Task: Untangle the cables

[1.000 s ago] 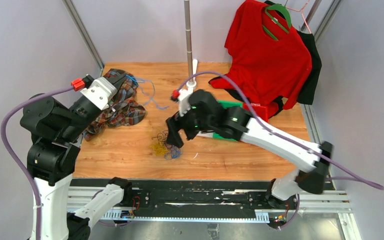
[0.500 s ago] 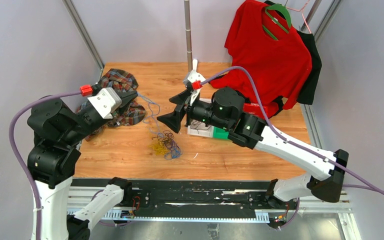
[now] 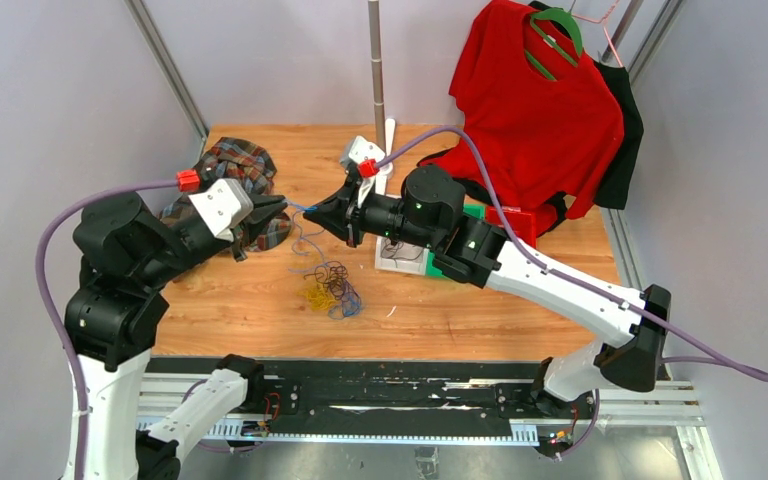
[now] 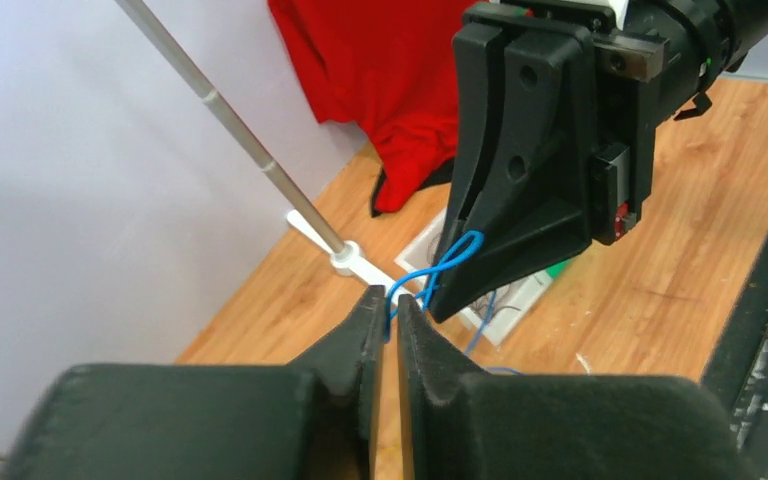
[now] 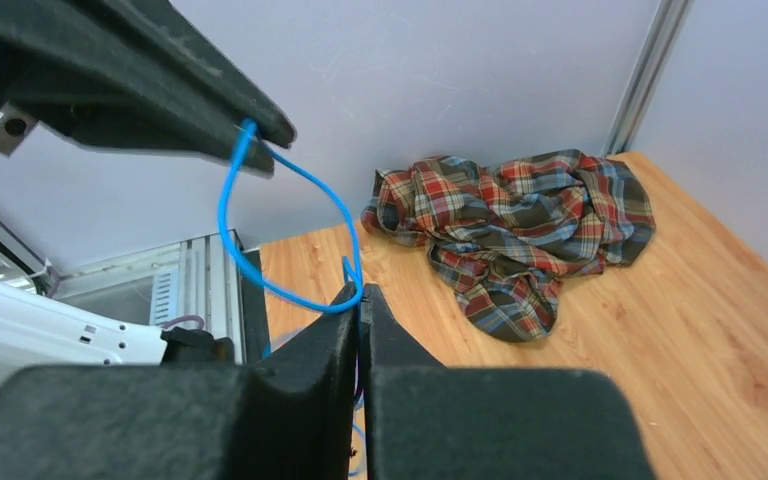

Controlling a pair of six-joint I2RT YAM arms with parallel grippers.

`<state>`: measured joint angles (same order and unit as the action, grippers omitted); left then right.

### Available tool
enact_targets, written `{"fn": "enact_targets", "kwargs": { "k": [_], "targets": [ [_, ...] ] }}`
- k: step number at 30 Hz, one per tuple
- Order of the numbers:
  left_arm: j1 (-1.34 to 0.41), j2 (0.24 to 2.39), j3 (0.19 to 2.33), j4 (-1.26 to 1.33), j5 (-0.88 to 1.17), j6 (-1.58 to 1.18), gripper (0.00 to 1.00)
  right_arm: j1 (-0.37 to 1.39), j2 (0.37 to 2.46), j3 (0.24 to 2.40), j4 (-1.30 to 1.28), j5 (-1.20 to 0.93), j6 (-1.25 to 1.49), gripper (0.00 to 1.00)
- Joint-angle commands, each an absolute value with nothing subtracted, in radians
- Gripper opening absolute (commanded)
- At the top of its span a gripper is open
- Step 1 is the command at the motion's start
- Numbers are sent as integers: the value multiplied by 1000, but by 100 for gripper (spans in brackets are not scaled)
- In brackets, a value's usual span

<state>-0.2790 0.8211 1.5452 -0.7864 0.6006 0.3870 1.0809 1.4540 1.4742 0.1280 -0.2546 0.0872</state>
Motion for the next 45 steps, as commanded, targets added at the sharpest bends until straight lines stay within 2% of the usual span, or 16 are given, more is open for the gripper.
{"fn": "enact_targets", "kwargs": {
  "k": [1, 3, 4, 8, 16, 20, 33, 41, 45],
  "targets": [
    [-285, 813, 1512, -803, 591, 375, 44, 1056, 1436, 1496, 108, -218, 49, 1],
    [-284, 813, 1492, -807, 538, 389, 90, 1020, 1410, 1475, 55, -144, 66, 1],
    [-285, 812, 1481, -814, 505, 398, 99, 994, 1394, 1455, 28, -110, 72, 1],
    [-285, 819, 1436, -884, 426, 468, 98, 875, 1302, 1318, -28, 51, 91, 1],
    [-285, 826, 1289, -928, 415, 520, 98, 657, 1201, 1102, -50, 324, 98, 1],
    [-284, 836, 1259, -931, 397, 551, 98, 580, 1215, 1040, -47, 342, 116, 1],
    [-285, 840, 1277, -961, 439, 573, 98, 552, 1361, 960, -80, 402, 244, 1],
    [-284, 861, 1315, -963, 426, 582, 98, 538, 1447, 979, -170, 388, 300, 19],
    [-285, 887, 1304, -1000, 437, 619, 98, 532, 1430, 996, -188, 366, 294, 37]
  ]
}}
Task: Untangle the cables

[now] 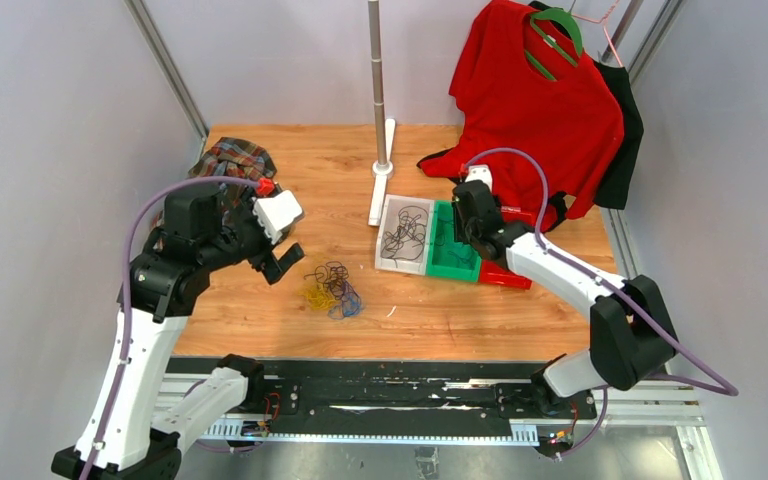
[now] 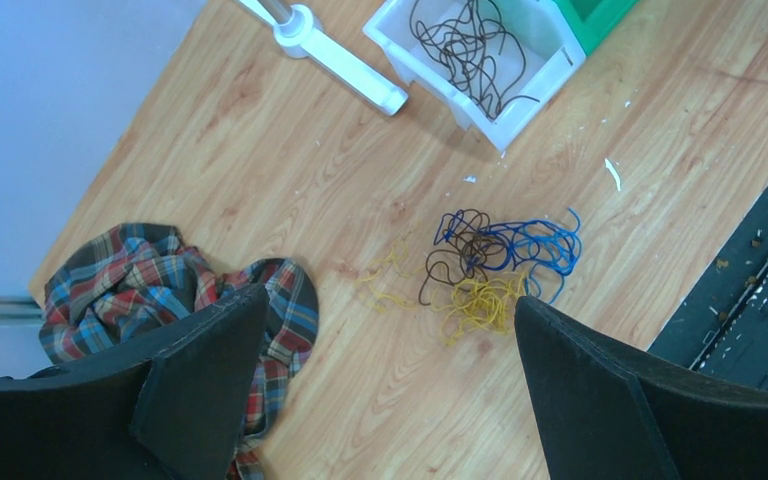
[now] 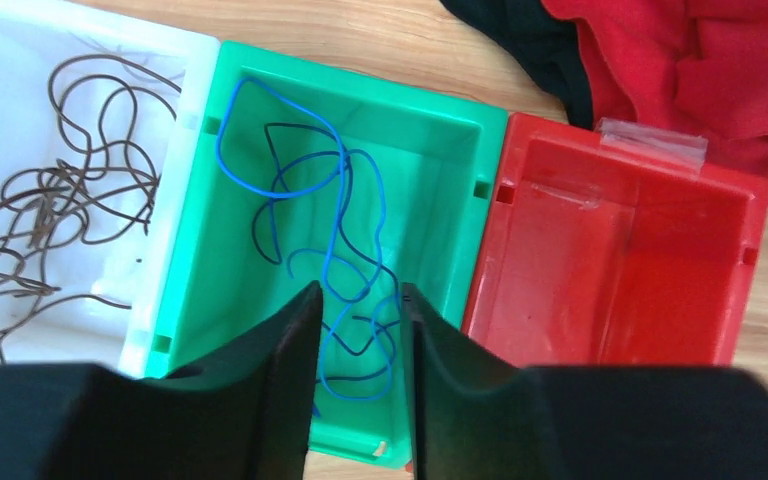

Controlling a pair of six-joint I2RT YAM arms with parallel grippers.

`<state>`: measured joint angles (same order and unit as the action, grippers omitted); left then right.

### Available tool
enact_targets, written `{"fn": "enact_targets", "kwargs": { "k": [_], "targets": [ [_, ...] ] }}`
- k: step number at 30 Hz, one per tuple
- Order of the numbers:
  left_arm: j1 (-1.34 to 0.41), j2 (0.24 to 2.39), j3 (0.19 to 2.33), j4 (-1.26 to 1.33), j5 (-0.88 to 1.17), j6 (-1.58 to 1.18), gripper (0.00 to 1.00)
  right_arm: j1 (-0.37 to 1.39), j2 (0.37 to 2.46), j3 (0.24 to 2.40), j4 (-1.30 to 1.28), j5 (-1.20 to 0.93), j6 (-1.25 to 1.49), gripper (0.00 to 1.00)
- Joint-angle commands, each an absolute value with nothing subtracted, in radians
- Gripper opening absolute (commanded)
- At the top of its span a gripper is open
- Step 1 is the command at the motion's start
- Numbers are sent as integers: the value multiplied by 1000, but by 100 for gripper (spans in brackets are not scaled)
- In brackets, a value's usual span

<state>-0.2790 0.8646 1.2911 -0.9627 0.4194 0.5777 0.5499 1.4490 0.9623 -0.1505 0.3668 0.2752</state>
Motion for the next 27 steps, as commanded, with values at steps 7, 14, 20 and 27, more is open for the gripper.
{"fn": "enact_targets", "kwargs": {
  "k": [7, 14, 20, 27],
  "targets": [
    [-285, 948, 1253, -1024, 433, 673, 98, 536, 1319, 1001, -157, 314, 287, 48],
    [-285, 1067, 1157, -1004, 529, 763, 94, 629, 1265, 948, -55, 256, 339, 51],
    [-284, 1270, 1110, -922, 538, 853, 82, 660, 1188, 744, 218, 170, 410, 53],
    [-285, 1483, 1190, -925, 574, 965, 79, 704, 1183, 737, 279, 113, 374, 54]
  ]
}}
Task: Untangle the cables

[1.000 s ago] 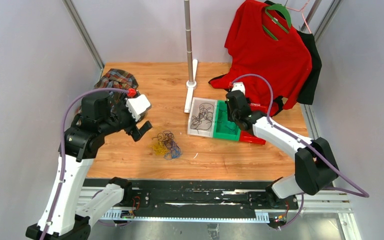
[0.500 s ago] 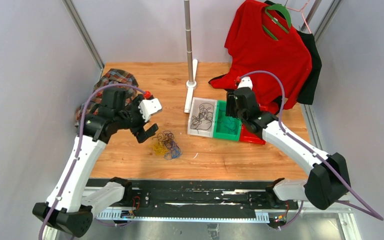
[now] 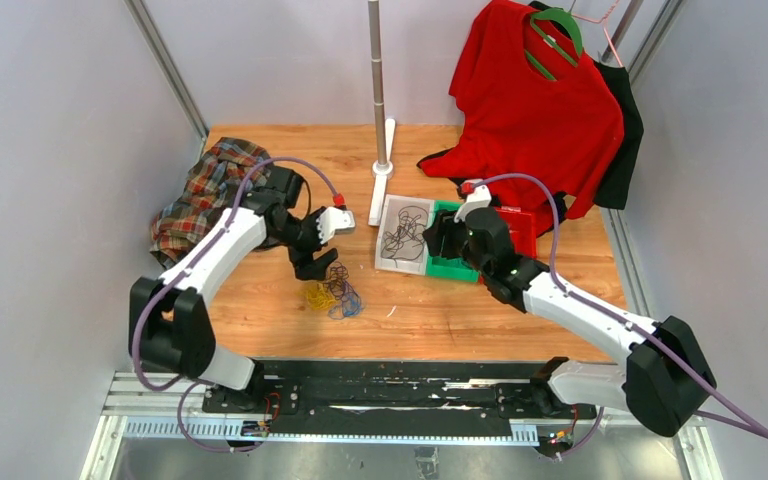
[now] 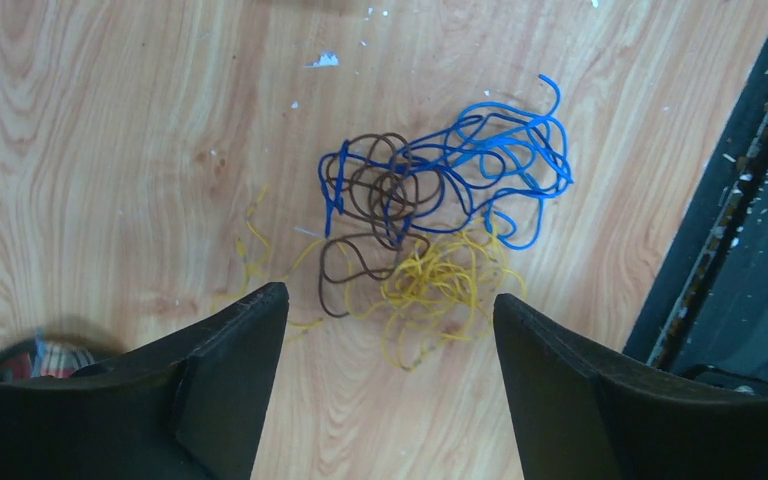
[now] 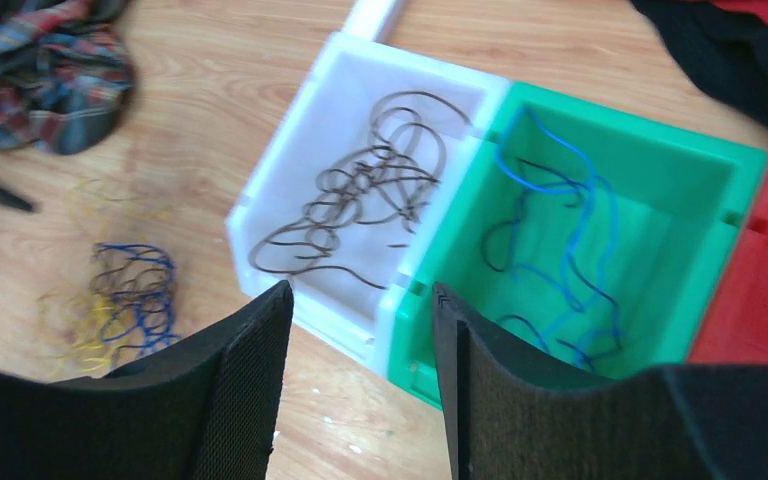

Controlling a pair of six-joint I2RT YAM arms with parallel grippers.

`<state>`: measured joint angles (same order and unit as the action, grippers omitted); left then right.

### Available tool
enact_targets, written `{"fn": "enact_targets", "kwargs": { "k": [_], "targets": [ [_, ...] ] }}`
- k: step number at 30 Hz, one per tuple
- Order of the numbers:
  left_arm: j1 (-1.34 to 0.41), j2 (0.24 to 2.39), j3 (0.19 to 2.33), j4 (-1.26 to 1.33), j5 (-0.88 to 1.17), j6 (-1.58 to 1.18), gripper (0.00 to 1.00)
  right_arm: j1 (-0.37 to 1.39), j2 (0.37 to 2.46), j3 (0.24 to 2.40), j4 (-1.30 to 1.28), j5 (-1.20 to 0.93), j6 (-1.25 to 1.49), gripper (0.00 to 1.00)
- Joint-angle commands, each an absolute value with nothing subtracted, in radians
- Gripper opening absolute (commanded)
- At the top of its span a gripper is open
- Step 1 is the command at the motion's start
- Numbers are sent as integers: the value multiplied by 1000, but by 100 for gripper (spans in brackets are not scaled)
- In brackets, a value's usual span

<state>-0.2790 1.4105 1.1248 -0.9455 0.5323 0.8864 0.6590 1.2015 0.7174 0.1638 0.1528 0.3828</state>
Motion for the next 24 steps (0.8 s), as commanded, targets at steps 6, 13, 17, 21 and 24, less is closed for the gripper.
{"fn": "enact_targets", "kwargs": {
  "k": [6, 13, 17, 21, 24],
  "targets": [
    [-251, 1583, 1209, -927, 430, 1048, 76, 760, 1189, 771, 271, 127, 311, 53],
    [-155, 1634, 1230, -932, 381, 1174, 77, 788, 1184, 777, 298, 108, 283, 49],
    [-141, 1715, 1285, -933, 389, 1133, 76, 805, 1192, 791, 298, 106, 269, 47],
    [-141, 1775, 1270, -865, 361, 1095, 72, 819, 1198, 791, 304, 104, 267, 45],
    [-140, 1795, 1244, -797, 320, 1055, 68, 823, 1200, 787, 308, 106, 265, 43]
  ]
}}
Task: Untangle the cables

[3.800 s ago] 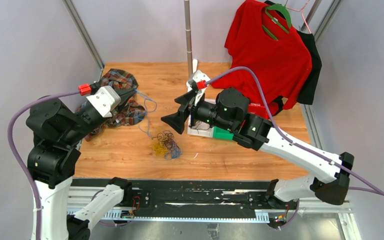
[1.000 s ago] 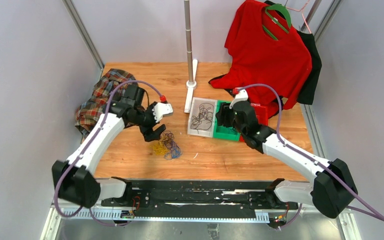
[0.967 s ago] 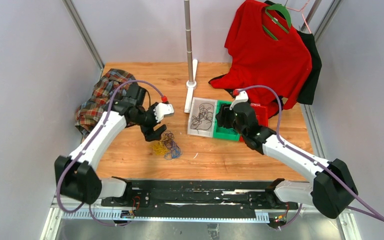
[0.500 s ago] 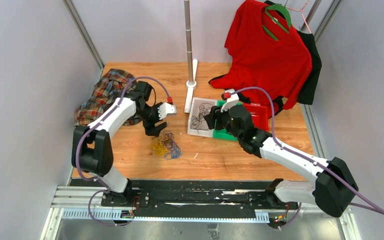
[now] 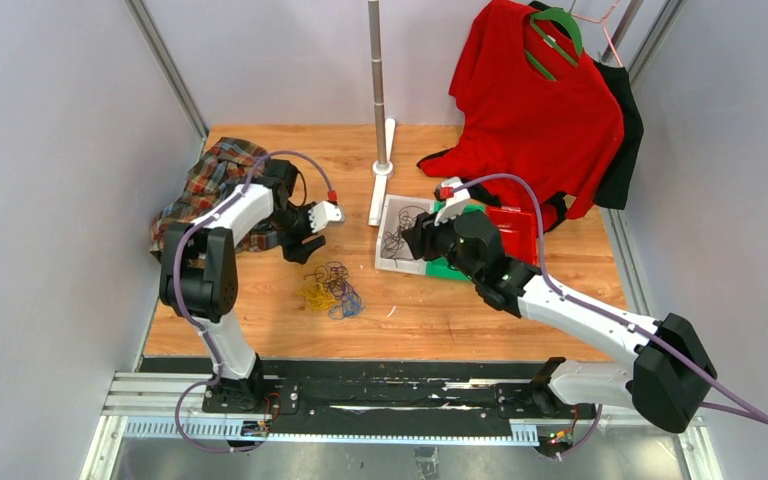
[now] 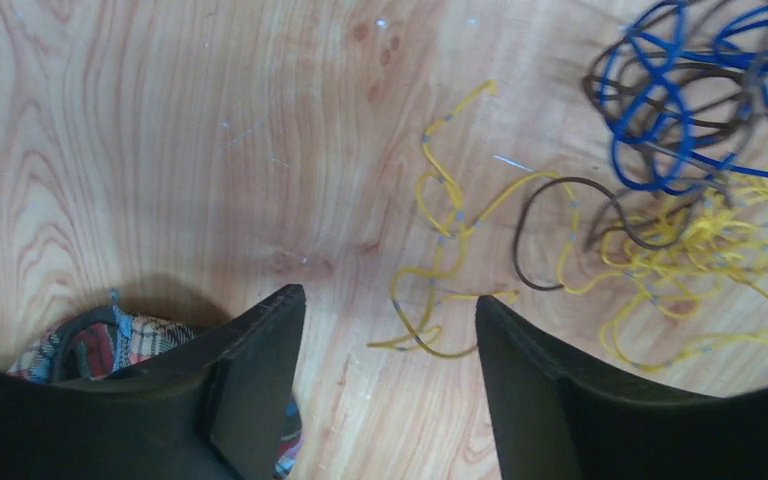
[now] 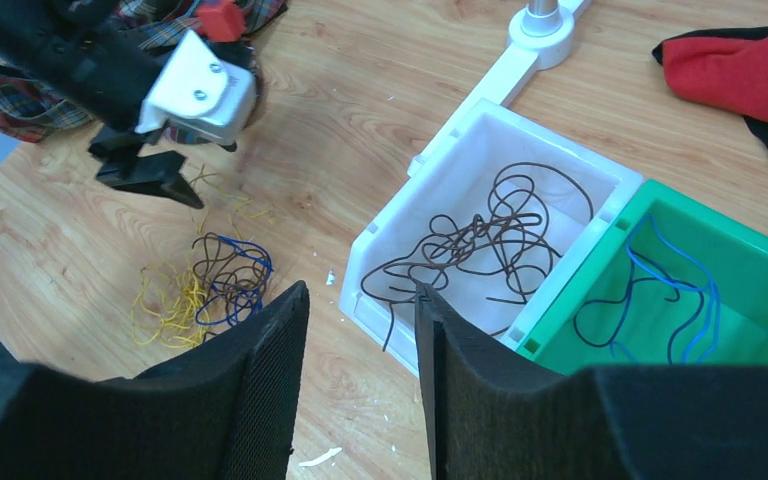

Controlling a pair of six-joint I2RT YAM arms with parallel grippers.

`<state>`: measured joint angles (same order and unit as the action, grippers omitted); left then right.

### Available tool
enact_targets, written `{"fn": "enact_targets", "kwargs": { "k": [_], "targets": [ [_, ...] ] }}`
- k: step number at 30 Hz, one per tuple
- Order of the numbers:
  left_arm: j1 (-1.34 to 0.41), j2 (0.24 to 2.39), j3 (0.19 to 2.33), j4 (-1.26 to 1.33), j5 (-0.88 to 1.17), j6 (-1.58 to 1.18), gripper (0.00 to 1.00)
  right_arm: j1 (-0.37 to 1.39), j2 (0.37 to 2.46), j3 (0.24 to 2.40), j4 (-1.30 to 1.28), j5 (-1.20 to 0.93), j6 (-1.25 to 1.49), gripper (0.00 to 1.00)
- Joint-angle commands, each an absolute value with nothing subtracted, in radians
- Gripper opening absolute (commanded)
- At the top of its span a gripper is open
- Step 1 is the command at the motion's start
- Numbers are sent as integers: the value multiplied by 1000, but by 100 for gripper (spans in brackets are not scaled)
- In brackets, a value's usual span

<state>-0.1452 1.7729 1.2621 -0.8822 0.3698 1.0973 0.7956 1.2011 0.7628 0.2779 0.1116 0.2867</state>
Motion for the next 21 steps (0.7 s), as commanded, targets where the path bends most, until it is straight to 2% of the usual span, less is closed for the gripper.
{"fn": "enact_targets", "kwargs": {
  "k": [1, 2, 4, 7, 10, 13, 15, 18, 21],
  "targets": [
    [-140, 1797, 1238, -782, 312, 1044, 66, 824, 1200, 786, 308, 106, 265, 42],
    [-140, 1798, 1236, -768, 303, 1033, 63, 824, 1200, 784, 310, 106, 265, 41],
    [-140, 1794, 1235, -744, 287, 1001, 49, 825, 1198, 784, 316, 105, 266, 35],
    [-141, 1747, 1248, -781, 308, 977, 24, 830, 1194, 791, 323, 101, 265, 22],
    [-141, 1634, 1249, -845, 363, 960, 2, 841, 1196, 805, 328, 100, 259, 15],
    [-141, 1520, 1291, -959, 431, 952, 1, 862, 1207, 830, 331, 108, 238, 15],
    [-141, 1457, 1325, -1027, 474, 937, 1, 879, 1215, 855, 334, 108, 222, 19],
    [-141, 1360, 1374, -1087, 535, 909, 1, 922, 1240, 896, 360, 92, 191, 40],
    [-141, 1258, 1420, -1110, 605, 876, 1, 979, 1271, 933, 423, 79, 146, 54]
  ]
}}
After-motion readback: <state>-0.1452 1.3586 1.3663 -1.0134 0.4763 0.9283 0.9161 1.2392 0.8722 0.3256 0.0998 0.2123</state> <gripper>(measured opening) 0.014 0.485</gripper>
